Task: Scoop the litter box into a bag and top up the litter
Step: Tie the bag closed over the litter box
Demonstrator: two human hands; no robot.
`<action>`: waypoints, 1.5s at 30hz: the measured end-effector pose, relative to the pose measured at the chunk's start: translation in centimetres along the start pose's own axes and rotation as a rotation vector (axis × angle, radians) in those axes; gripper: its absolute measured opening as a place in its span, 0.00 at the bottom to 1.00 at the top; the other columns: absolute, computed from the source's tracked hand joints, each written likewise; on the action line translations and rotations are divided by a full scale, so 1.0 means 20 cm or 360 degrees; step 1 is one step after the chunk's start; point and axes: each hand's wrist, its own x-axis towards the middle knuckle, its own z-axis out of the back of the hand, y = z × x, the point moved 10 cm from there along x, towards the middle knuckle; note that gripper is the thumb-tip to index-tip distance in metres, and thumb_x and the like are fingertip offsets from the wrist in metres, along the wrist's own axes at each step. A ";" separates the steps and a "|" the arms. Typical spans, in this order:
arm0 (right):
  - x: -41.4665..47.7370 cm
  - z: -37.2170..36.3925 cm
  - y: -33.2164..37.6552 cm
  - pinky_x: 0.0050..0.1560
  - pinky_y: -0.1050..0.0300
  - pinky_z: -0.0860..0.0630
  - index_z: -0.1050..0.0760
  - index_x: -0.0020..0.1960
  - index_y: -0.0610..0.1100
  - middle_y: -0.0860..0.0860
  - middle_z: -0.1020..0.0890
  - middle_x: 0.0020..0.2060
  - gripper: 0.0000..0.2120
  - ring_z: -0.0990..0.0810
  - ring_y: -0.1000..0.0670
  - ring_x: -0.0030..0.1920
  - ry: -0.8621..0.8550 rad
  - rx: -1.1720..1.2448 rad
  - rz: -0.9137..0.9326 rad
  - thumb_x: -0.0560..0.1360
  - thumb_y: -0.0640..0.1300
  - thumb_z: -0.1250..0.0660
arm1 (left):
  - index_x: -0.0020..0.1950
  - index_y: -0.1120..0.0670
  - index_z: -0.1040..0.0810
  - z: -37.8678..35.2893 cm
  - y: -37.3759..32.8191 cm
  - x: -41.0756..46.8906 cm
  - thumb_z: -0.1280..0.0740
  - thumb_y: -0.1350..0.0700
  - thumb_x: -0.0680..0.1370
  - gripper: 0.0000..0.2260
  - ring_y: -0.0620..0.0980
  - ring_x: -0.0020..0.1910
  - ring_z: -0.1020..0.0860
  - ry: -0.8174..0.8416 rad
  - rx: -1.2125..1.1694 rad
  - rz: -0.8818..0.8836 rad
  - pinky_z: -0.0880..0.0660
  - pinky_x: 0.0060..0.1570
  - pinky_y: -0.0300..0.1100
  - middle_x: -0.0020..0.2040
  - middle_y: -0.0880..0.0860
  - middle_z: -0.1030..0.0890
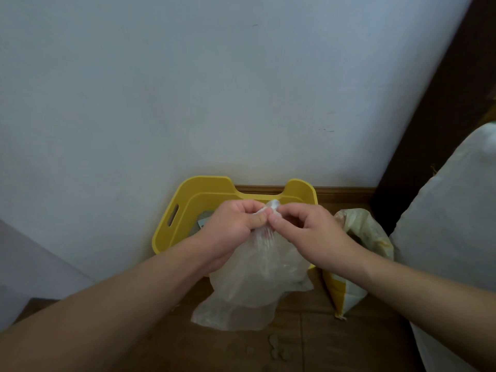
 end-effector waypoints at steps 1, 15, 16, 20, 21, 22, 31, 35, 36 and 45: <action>0.00 0.00 0.00 0.34 0.52 0.29 0.17 0.43 0.45 0.45 0.20 0.33 0.12 0.28 0.56 0.32 0.0011 0.0005 0.0025 0.78 0.52 0.33 | 0.40 0.57 0.16 -0.01 0.01 0.00 0.33 0.62 0.79 0.10 0.50 0.36 0.19 0.0037 -0.0067 0.0038 0.23 0.39 0.43 0.38 0.57 0.17; 0.00 0.13 0.18 0.36 0.66 0.31 0.19 0.36 0.51 0.57 0.19 0.33 0.11 0.22 0.56 0.35 -0.0315 -0.0415 0.0489 0.76 0.46 0.33 | 0.32 0.56 0.17 0.02 -0.04 0.00 0.28 0.54 0.68 0.07 0.49 0.32 0.21 0.0110 -0.0117 0.0023 0.23 0.35 0.39 0.34 0.57 0.17; 0.00 0.14 0.22 0.37 0.66 0.29 0.19 0.36 0.50 0.58 0.19 0.34 0.11 0.22 0.57 0.36 -0.0335 -0.0427 0.0547 0.76 0.45 0.33 | 0.30 0.55 0.18 0.04 -0.07 0.00 0.28 0.54 0.68 0.08 0.48 0.31 0.22 0.0091 -0.0064 -0.0043 0.24 0.33 0.38 0.34 0.56 0.18; 0.03 0.21 0.28 0.45 0.63 0.25 0.21 0.37 0.44 0.53 0.14 0.44 0.11 0.17 0.55 0.44 -0.0470 -0.0572 0.0676 0.76 0.46 0.33 | 0.30 0.54 0.21 0.16 -0.22 -0.01 0.26 0.51 0.68 0.11 0.48 0.28 0.26 -0.0136 0.0113 -0.0291 0.28 0.29 0.38 0.32 0.57 0.20; 0.05 0.23 0.27 0.47 0.63 0.25 0.22 0.37 0.43 0.53 0.14 0.45 0.10 0.17 0.55 0.46 -0.0493 -0.0575 0.0664 0.76 0.45 0.33 | 0.31 0.54 0.22 0.20 -0.26 -0.01 0.26 0.53 0.70 0.10 0.47 0.28 0.27 -0.0226 0.0223 -0.0369 0.30 0.28 0.37 0.30 0.54 0.22; 0.06 0.26 0.25 0.48 0.63 0.25 0.22 0.36 0.43 0.53 0.14 0.46 0.10 0.17 0.56 0.46 -0.0508 -0.0579 0.0642 0.76 0.44 0.33 | 0.32 0.55 0.22 0.25 -0.30 -0.02 0.26 0.56 0.72 0.10 0.47 0.28 0.28 -0.0317 0.0363 -0.0454 0.31 0.28 0.37 0.30 0.53 0.23; 0.16 0.38 -0.01 0.41 0.52 0.24 0.24 0.36 0.43 0.49 0.19 0.35 0.12 0.21 0.47 0.38 -0.0471 -0.0938 0.0451 0.77 0.44 0.36 | 0.31 0.51 0.25 0.59 -0.25 0.00 0.27 0.57 0.75 0.14 0.45 0.27 0.31 -0.0841 0.1038 -0.0614 0.33 0.29 0.42 0.28 0.50 0.25; 0.17 0.40 -0.18 0.36 0.51 0.27 0.25 0.35 0.41 0.49 0.24 0.30 0.15 0.25 0.46 0.33 -0.0399 -0.1130 0.0325 0.78 0.45 0.37 | 0.32 0.53 0.26 0.70 -0.14 0.02 0.27 0.55 0.76 0.14 0.46 0.26 0.32 -0.0952 0.1152 -0.0484 0.36 0.28 0.41 0.27 0.48 0.29; 0.17 0.39 -0.22 0.35 0.51 0.27 0.25 0.34 0.41 0.49 0.25 0.30 0.14 0.26 0.47 0.33 -0.0368 -0.1147 0.0297 0.78 0.44 0.36 | 0.32 0.53 0.25 0.72 -0.11 0.02 0.27 0.55 0.76 0.14 0.46 0.26 0.32 -0.0971 0.1171 -0.0459 0.36 0.28 0.41 0.27 0.48 0.29; 0.22 0.29 -0.42 0.33 0.51 0.27 0.25 0.35 0.41 0.49 0.25 0.30 0.15 0.26 0.49 0.31 -0.0204 -0.1218 -0.0022 0.78 0.45 0.38 | 0.35 0.58 0.25 0.84 0.06 0.11 0.29 0.52 0.77 0.14 0.50 0.29 0.29 -0.1077 0.1272 -0.0245 0.34 0.29 0.43 0.29 0.52 0.26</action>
